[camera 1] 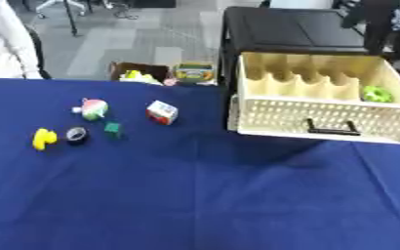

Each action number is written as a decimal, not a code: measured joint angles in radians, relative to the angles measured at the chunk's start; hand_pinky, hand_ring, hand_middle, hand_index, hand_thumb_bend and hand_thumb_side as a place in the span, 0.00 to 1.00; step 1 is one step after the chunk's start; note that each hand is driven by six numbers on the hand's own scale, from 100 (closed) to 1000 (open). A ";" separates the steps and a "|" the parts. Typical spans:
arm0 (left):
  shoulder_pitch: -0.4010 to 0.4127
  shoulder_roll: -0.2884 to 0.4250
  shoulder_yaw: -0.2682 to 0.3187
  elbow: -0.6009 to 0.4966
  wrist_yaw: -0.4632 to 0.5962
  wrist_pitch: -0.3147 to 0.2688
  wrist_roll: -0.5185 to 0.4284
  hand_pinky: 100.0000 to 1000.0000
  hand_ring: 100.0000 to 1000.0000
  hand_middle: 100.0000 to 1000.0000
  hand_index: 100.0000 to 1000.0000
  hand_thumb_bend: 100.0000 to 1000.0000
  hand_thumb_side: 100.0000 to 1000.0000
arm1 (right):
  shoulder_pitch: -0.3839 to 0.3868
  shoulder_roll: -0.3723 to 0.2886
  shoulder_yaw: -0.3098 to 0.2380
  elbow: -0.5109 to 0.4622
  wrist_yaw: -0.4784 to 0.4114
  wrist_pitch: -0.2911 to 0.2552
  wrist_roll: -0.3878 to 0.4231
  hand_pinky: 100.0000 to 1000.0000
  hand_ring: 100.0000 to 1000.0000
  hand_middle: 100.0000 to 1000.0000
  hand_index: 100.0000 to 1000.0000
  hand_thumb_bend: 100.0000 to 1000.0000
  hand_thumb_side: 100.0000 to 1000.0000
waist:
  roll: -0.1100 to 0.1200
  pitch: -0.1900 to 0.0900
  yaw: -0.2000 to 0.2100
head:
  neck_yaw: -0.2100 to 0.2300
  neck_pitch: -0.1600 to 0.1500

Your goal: Pick up objects from table and place into drawer.

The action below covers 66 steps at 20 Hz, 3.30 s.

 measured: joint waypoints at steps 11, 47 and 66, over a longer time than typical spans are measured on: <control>0.008 -0.019 0.004 0.000 0.004 -0.002 0.001 0.34 0.51 0.52 0.73 0.00 0.71 | -0.035 0.075 0.118 0.000 -0.021 0.045 -0.045 0.48 0.62 0.55 0.75 0.00 0.86 | -0.002 0.009 0.018 | -0.023 -0.009; 0.028 -0.036 0.017 0.000 -0.019 0.017 -0.006 0.35 0.51 0.52 0.73 0.00 0.74 | 0.341 -0.031 0.196 0.000 0.028 0.104 -0.104 0.56 0.70 0.71 0.79 0.00 1.00 | -0.008 0.034 0.016 | -0.026 -0.026; 0.036 -0.054 0.028 0.000 -0.019 0.018 -0.010 0.35 0.51 0.51 0.74 0.00 0.75 | 0.280 -0.039 0.161 0.025 0.279 0.076 -0.076 0.57 0.72 0.72 0.80 0.00 1.00 | 0.000 0.053 0.071 | -0.080 -0.036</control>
